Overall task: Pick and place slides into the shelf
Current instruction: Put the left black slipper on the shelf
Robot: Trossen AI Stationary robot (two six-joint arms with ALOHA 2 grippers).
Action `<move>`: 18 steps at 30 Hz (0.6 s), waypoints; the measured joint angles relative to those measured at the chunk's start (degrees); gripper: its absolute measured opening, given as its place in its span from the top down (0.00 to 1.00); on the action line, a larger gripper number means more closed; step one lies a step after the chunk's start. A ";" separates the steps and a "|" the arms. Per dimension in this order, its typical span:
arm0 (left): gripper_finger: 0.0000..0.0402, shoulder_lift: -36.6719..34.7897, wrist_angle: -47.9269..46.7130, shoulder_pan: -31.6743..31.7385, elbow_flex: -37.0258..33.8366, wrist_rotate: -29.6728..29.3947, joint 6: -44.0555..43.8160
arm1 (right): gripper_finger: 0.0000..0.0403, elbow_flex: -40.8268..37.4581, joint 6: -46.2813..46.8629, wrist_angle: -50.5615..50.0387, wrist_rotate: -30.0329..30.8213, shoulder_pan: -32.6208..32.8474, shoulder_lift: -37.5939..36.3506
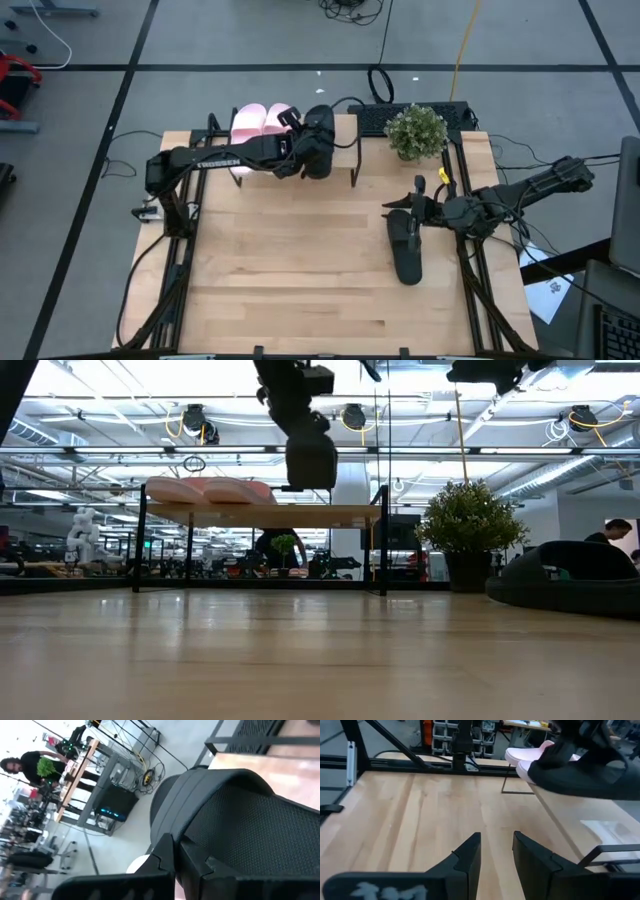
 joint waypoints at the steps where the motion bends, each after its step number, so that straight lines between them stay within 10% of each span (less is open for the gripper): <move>1: 1.00 0.42 -0.42 0.19 0.00 -0.01 0.80 | 0.74 0.00 -0.47 -0.05 -0.06 -0.24 0.00; 18: 1.00 1.39 3.63 4.45 -5.53 3.28 4.30 | 0.74 0.00 -0.73 -0.03 -0.12 -0.26 -0.02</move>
